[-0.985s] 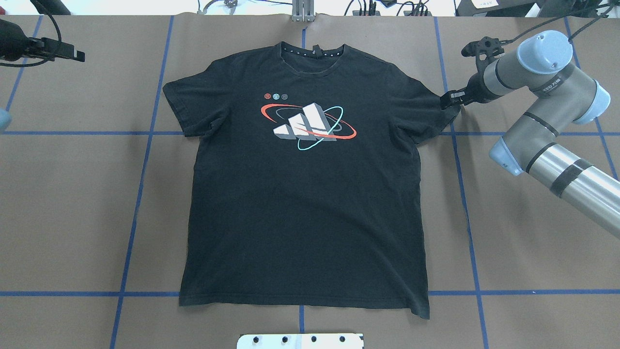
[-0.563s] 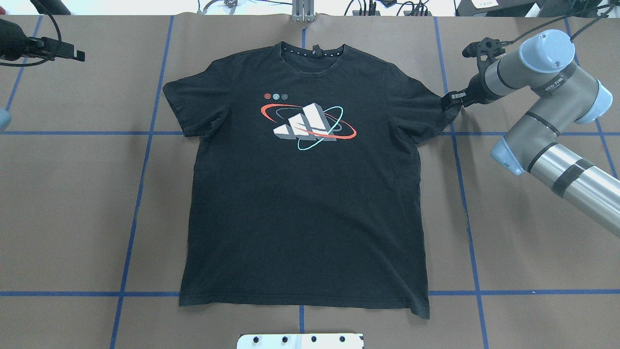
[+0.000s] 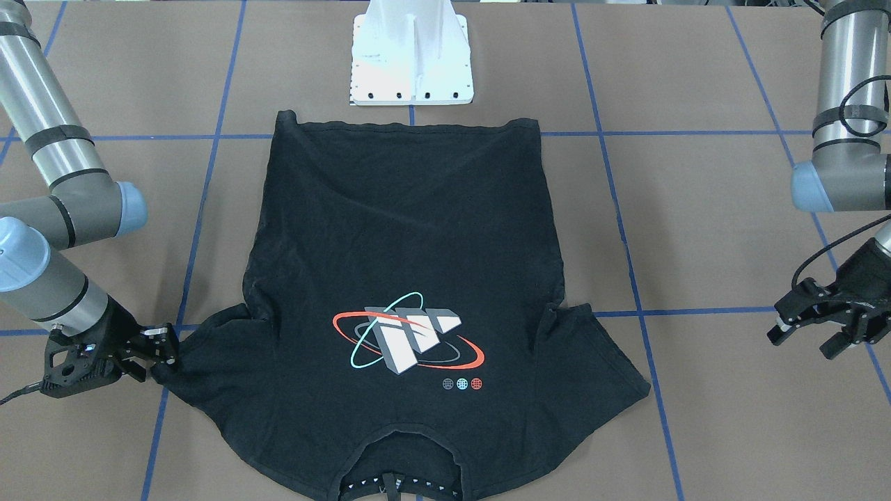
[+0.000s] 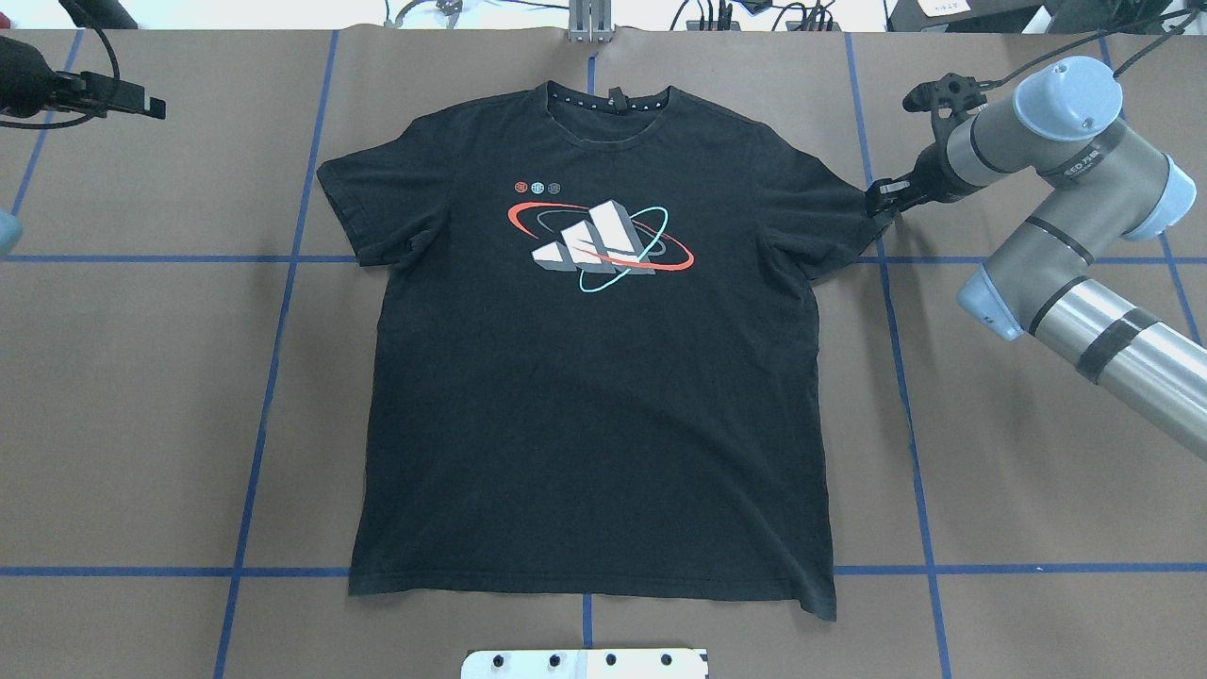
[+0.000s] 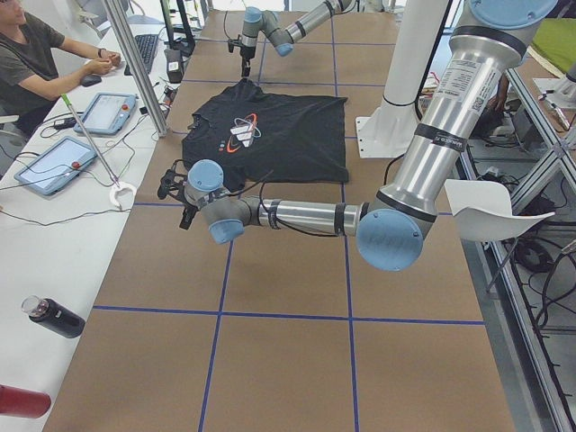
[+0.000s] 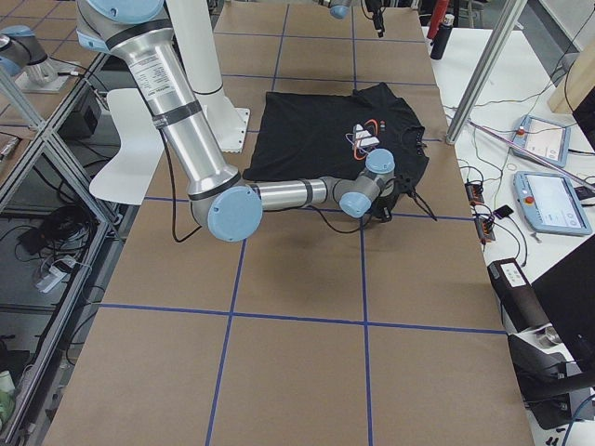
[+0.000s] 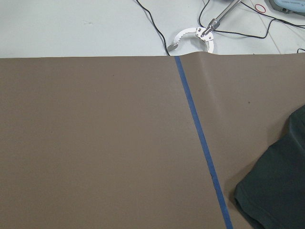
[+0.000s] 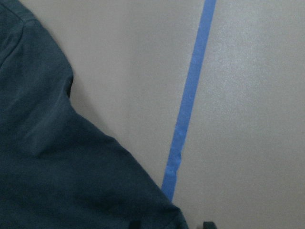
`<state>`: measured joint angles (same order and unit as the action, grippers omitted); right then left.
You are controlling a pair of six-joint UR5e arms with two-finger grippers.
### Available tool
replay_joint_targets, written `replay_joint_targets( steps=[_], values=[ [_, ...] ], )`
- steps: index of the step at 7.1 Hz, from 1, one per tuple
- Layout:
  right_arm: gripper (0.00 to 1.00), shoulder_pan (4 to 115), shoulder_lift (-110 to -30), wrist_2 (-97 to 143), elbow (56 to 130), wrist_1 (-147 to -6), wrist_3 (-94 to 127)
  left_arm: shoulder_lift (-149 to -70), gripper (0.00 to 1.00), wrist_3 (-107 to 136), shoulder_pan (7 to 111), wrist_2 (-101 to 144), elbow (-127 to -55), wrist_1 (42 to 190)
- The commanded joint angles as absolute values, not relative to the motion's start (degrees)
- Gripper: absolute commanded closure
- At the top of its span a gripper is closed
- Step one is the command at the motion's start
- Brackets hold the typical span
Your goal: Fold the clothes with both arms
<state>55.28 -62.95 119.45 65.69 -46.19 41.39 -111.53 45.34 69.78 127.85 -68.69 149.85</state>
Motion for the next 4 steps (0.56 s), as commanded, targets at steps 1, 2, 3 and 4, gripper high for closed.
replay_joint_targets(
  steps=[1, 2, 3, 4],
  values=[
    [0.52, 55.3, -63.1, 119.4, 65.7, -46.2, 41.5, -111.5, 0.0, 45.4, 69.8, 127.9, -68.7, 149.9],
    [0.52, 55.3, -63.4, 119.4, 65.7, -46.2, 41.4, -111.5, 0.0, 45.4, 69.8, 127.9, -68.7, 149.9],
    [0.57, 55.5, -63.5, 119.4, 65.7, -46.2, 41.3, -111.5, 0.0, 45.4, 69.8, 127.9, -68.8, 149.9],
    [0.69, 55.6, -63.8, 119.4, 65.7, -46.2, 41.3, -111.5, 0.0, 45.3, 69.8, 127.9, -68.7, 149.8]
  ],
)
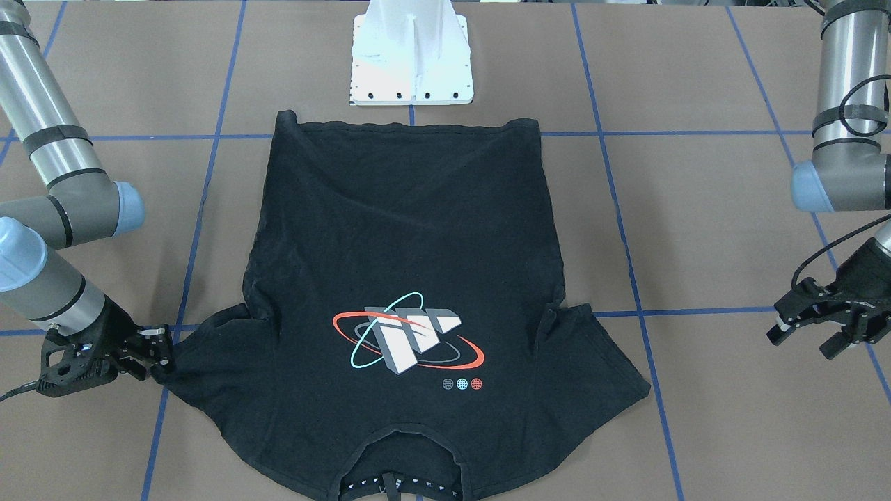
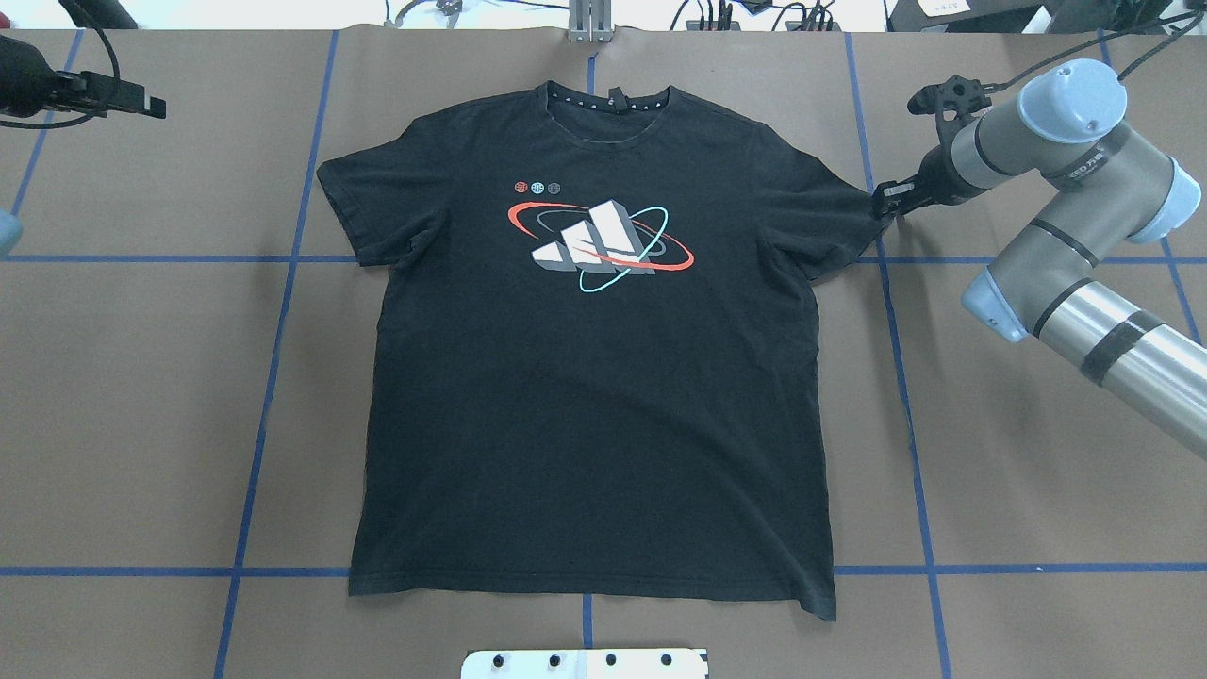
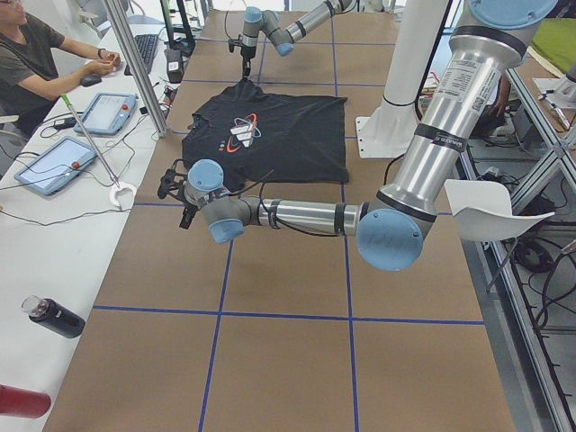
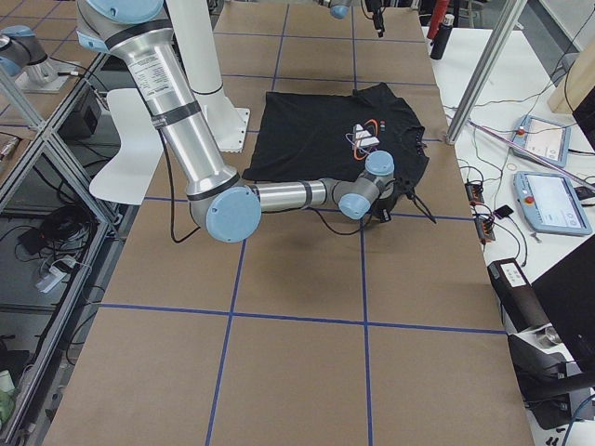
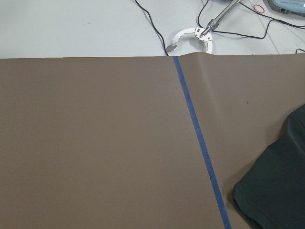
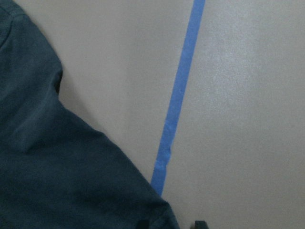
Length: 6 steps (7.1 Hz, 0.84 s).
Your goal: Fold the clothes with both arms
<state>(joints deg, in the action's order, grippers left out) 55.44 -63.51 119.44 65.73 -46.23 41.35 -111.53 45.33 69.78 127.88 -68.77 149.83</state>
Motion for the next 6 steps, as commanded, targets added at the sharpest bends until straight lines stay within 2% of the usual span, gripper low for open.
replay_joint_targets(
  steps=[1, 2, 6],
  values=[
    [0.86, 55.7, -63.8, 119.4, 65.7, -46.3, 41.3, -111.5, 0.0, 45.3, 69.8, 127.9, -68.7, 149.8],
    [1.0, 55.6, -63.7, 119.5, 65.8, -46.4, 41.3, -111.5, 0.0, 45.3, 69.8, 127.9, -68.7, 149.8],
    [1.0, 58.7, -62.2, 125.7, 67.7, -46.6, 41.7, -111.6, 0.0, 45.3, 69.8, 127.9, -68.6, 149.8]
  ],
)
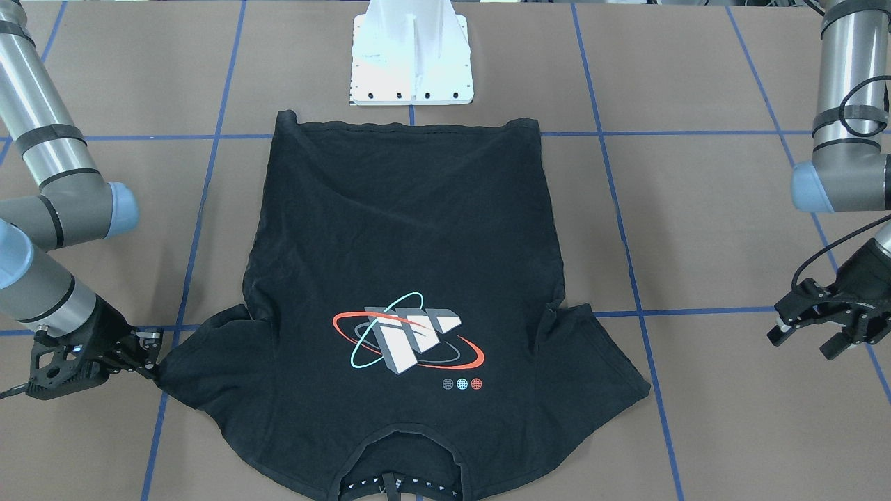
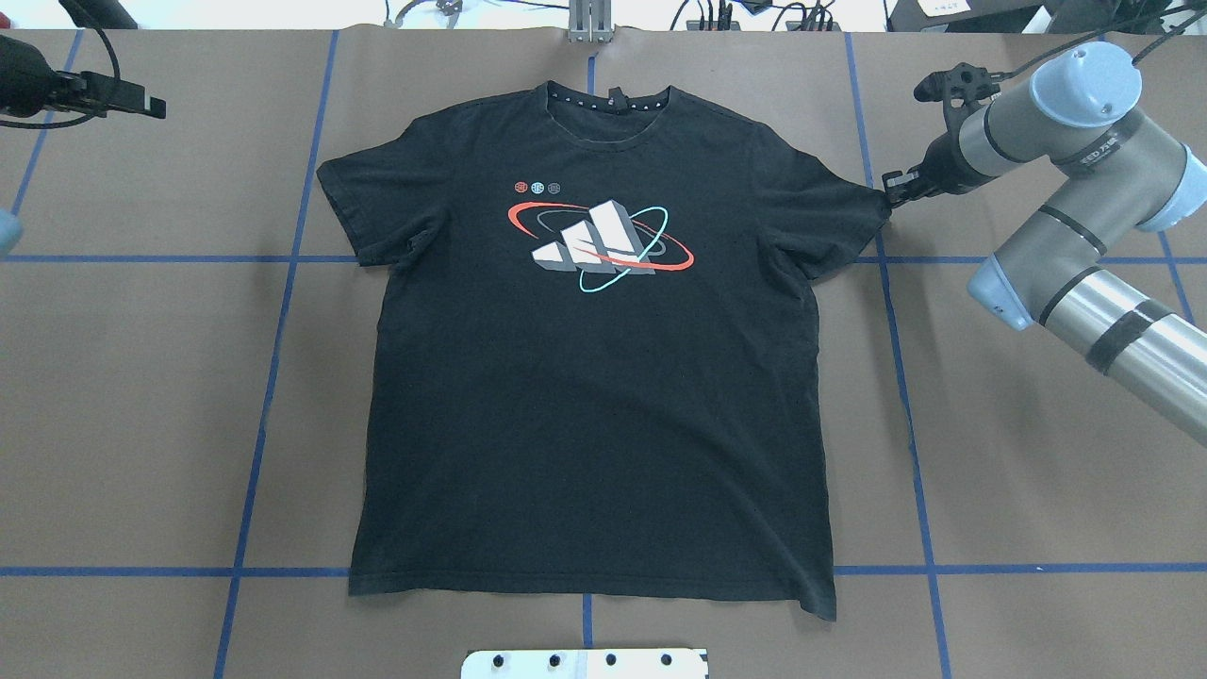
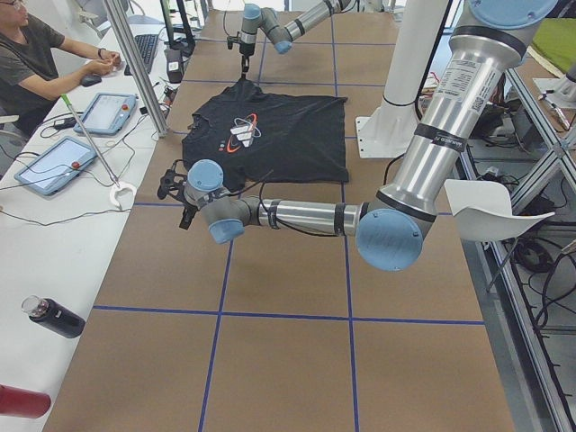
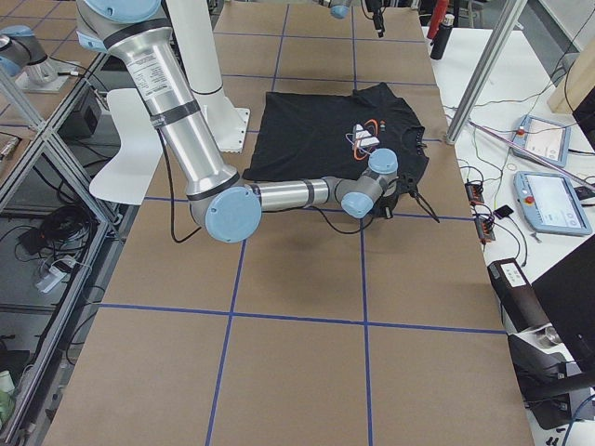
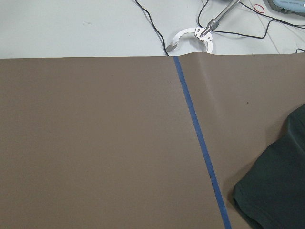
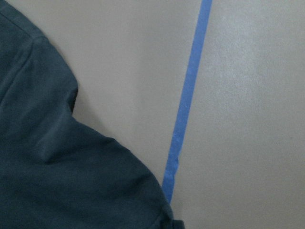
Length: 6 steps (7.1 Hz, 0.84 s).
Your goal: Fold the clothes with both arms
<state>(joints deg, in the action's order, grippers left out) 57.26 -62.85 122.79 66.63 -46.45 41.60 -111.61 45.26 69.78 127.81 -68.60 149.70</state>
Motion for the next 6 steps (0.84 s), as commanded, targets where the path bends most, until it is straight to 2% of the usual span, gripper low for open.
replay_joint_targets(
  steps=[1, 4, 6],
  values=[
    [1.0, 60.1, -61.6, 130.0, 68.7, -46.3, 41.7, -111.6, 0.0, 45.3, 69.8, 127.9, -68.6, 149.7],
    [1.0, 56.1, -53.6, 131.1, 68.1, -46.6, 51.5, -111.6, 0.0, 45.3, 69.8, 127.9, -68.5, 149.8],
    [1.0, 49.2, -47.8, 119.8, 68.1, -50.0, 59.5, -111.5, 0.0, 45.3, 69.8, 127.9, -68.5, 149.7]
  ],
)
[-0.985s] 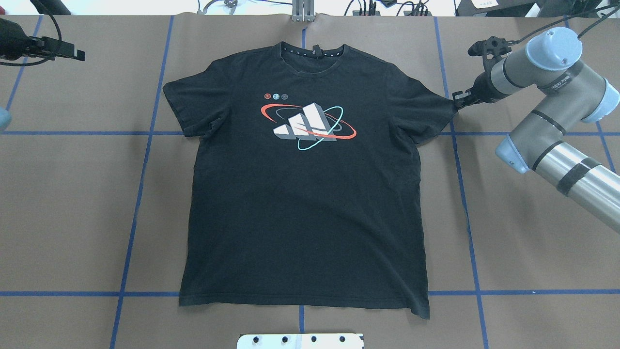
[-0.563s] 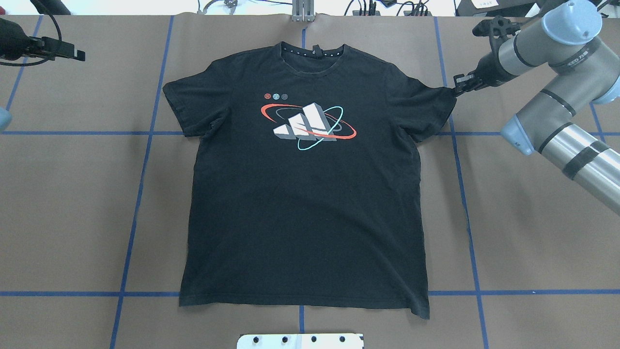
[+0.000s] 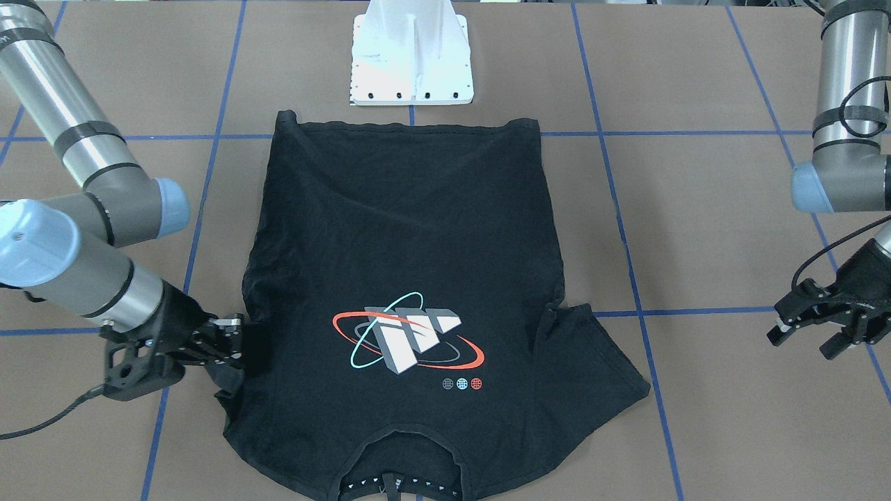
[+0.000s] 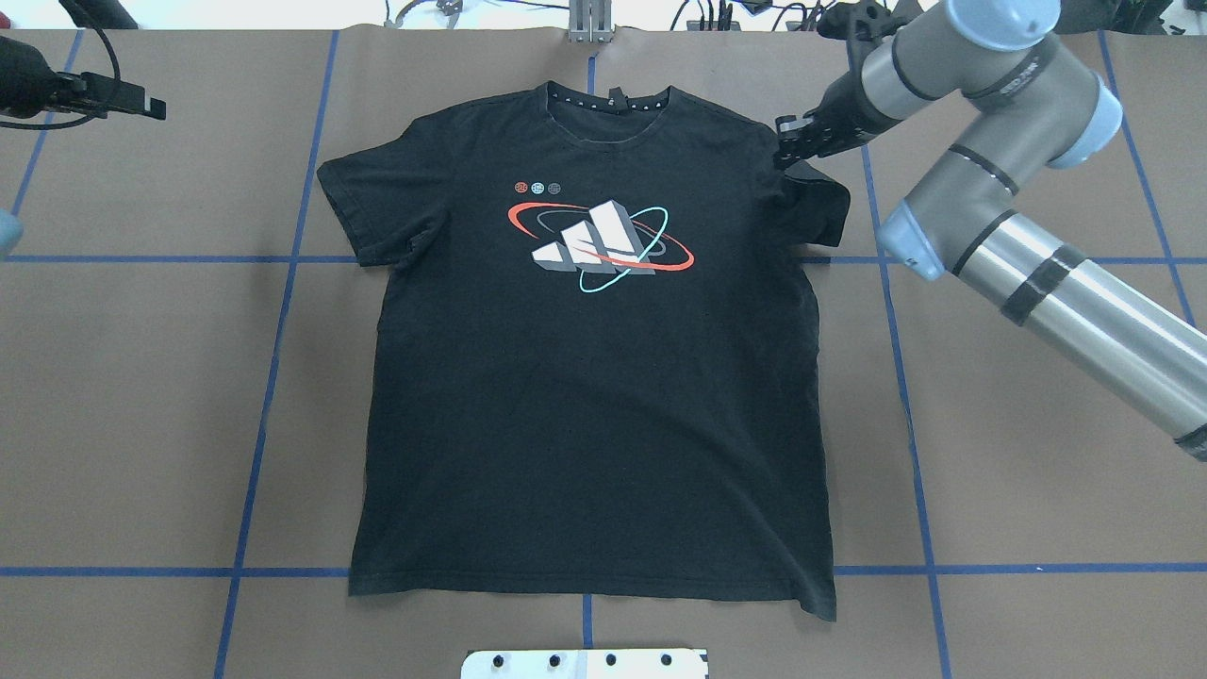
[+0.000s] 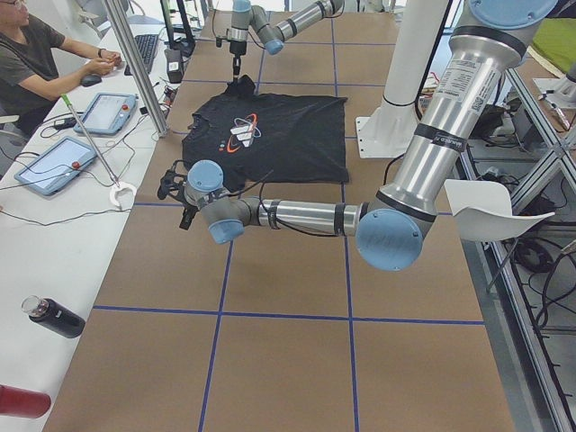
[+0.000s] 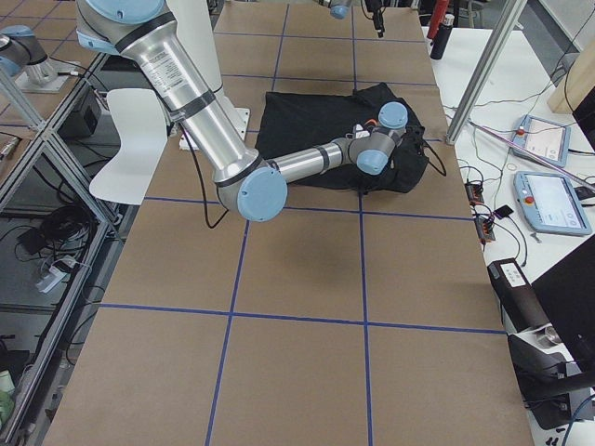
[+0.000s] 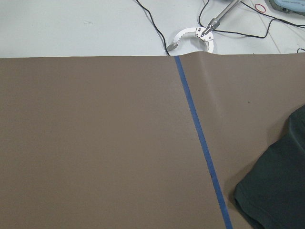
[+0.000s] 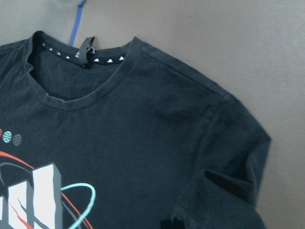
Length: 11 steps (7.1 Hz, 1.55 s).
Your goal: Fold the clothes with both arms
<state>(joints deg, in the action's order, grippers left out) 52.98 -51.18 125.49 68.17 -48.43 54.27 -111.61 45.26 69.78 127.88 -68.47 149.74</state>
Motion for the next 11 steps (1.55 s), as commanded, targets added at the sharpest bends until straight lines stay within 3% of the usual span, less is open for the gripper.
replay_joint_targets(
  steps=[1, 3, 5, 6, 7, 11],
  values=[
    [1.0, 47.1, -44.9, 117.0, 67.8, -52.6, 61.9, -111.5, 0.0, 45.3, 69.8, 127.9, -68.5, 149.8],
    [1.0, 45.3, -36.1, 110.2, 55.8, -53.6, 62.0, -111.5, 0.0, 45.3, 70.0, 127.9, -68.6, 149.8],
    [1.0, 45.3, -36.2, 109.5, 55.4, -53.6, 61.9, -111.5, 0.0, 45.3, 70.0, 127.9, -68.6, 149.8],
    [0.09, 45.2, -36.5, 109.0, 55.4, -53.5, 61.3, -111.5, 0.0, 45.3, 69.9, 127.9, -68.5, 149.8],
    [0.0, 45.3, -36.2, 108.5, 55.9, -53.5, 61.5, -111.9, 0.0, 45.4, 69.8, 127.8, -68.4, 149.8],
    [0.0, 45.5, -39.4, 111.8, 66.2, -54.2, 69.6, -118.2, 0.0, 56.0, 60.1, 115.7, -66.6, 150.6]
  ],
)
